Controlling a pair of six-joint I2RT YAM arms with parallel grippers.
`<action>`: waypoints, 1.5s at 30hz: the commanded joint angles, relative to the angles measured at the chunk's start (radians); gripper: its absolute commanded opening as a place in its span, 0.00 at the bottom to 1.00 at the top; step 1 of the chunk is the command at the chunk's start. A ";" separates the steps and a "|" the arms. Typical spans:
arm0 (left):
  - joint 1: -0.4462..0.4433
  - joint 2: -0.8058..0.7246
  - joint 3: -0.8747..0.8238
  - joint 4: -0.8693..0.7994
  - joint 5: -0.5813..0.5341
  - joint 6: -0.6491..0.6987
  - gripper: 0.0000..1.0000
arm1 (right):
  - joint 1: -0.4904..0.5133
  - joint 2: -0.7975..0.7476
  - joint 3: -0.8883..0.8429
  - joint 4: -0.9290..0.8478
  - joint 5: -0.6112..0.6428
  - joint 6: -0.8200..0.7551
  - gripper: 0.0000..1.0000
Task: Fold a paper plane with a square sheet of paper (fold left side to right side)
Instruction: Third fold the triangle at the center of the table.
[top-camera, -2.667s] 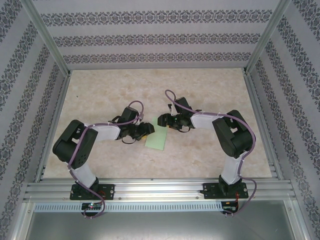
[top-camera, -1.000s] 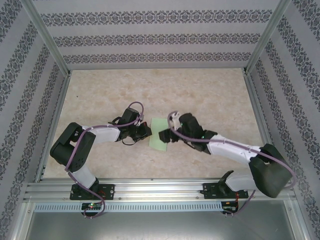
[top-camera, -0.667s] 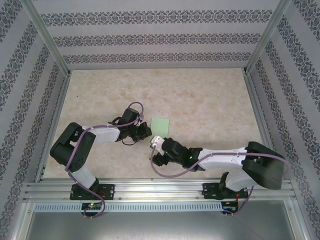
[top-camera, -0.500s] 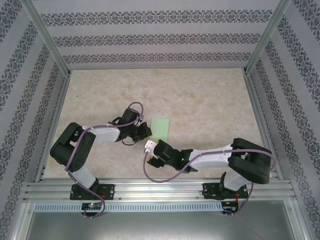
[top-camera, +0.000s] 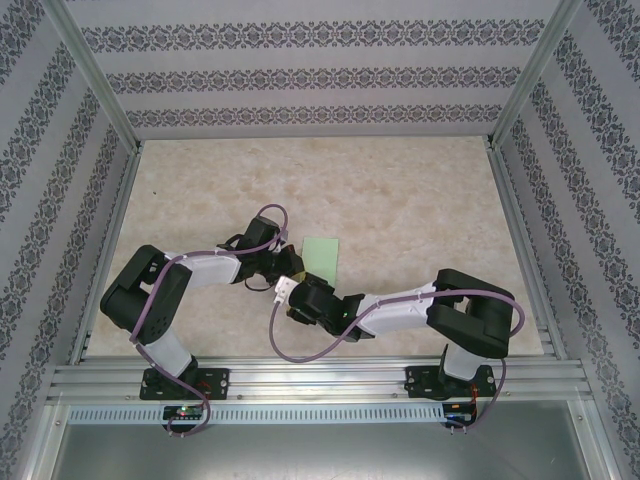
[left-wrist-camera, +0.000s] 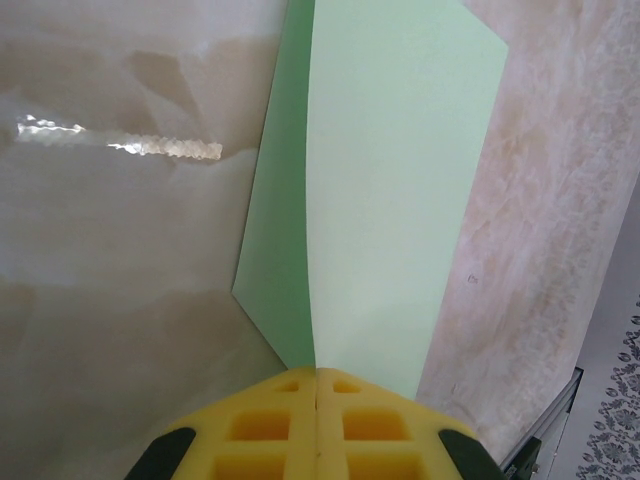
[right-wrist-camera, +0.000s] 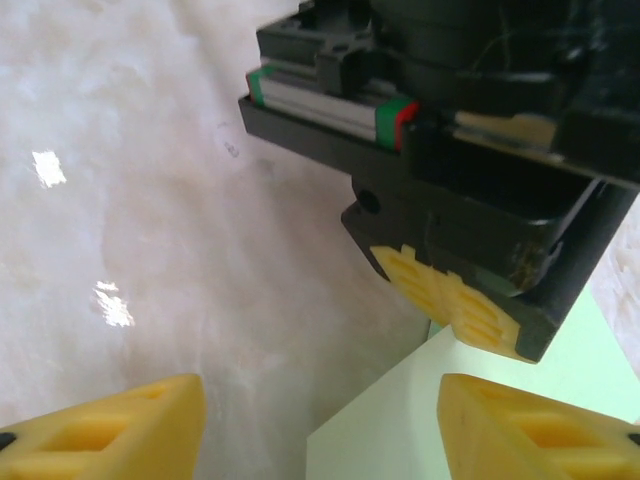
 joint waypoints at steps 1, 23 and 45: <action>-0.013 -0.017 0.012 -0.014 0.007 -0.010 0.00 | -0.006 0.008 0.026 -0.010 0.043 -0.001 0.56; -0.012 -0.038 0.042 -0.099 -0.009 0.040 0.18 | -0.016 -0.040 0.020 -0.049 -0.002 -0.007 0.00; 0.047 0.095 0.331 -0.224 0.133 0.201 0.28 | -0.054 -0.043 0.005 -0.057 -0.106 0.025 0.00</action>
